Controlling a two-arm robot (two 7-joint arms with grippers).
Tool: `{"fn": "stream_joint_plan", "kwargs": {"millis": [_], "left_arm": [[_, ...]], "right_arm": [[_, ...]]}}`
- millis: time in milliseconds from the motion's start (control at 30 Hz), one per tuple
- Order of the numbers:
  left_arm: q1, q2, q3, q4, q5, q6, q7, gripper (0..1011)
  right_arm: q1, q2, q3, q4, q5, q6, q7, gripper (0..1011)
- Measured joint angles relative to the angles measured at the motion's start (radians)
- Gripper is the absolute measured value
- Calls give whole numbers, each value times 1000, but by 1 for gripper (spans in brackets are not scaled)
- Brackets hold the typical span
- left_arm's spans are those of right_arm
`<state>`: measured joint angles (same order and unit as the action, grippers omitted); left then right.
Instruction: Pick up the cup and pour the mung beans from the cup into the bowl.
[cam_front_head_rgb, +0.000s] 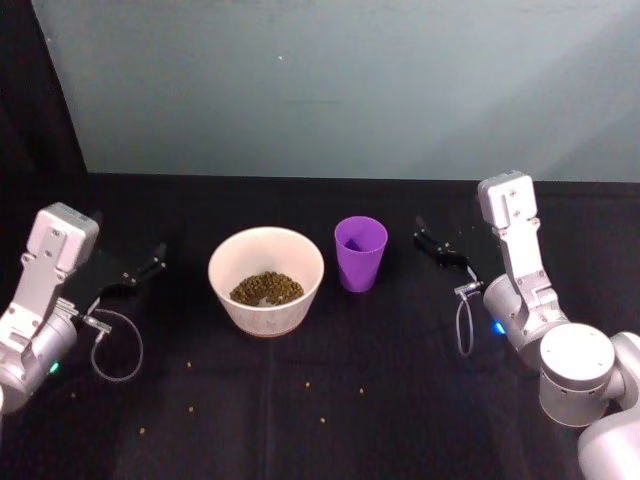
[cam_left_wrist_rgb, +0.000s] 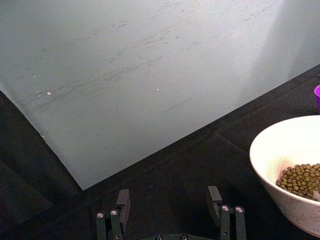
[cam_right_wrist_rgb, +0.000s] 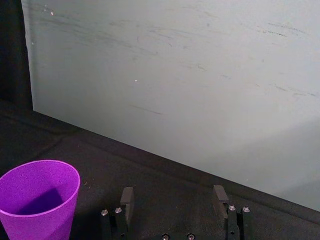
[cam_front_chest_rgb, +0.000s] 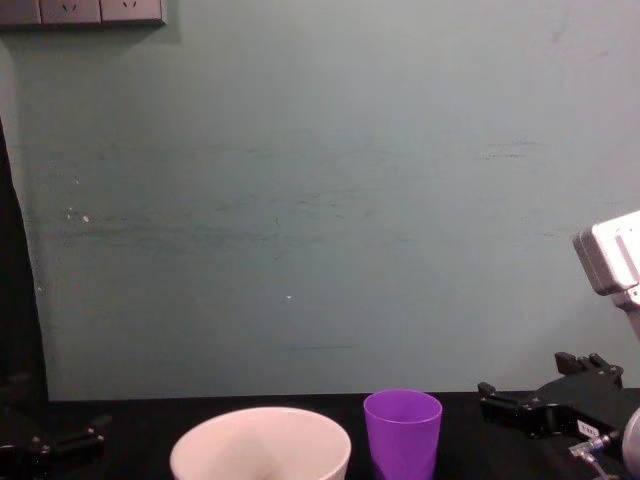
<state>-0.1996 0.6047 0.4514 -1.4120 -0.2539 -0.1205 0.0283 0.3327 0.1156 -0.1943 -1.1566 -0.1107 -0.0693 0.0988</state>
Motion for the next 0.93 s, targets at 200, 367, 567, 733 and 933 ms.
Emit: {"fn": "stream_joint_plan", "kwargs": {"millis": [200,367,567,733,933], "left_arm": [[0,0,0,0,0,0,0,1011],[0,0,0,0,0,0,0,1011],[0,0,0,0,0,0,0,1011],[0,0,0,0,0,0,0,1011],[0,0,0,0,0,0,0,1011]], "right_arm": [[1,0,1,1,2,-2,3,1003],[1,-1,1,2,3,-2,4,1003],[1,-1,1,3,3,-3,5,1003],[1,-1,1,3,3,-3,5,1003],[1,-1,1,3,4,-4,6,1002]]}}
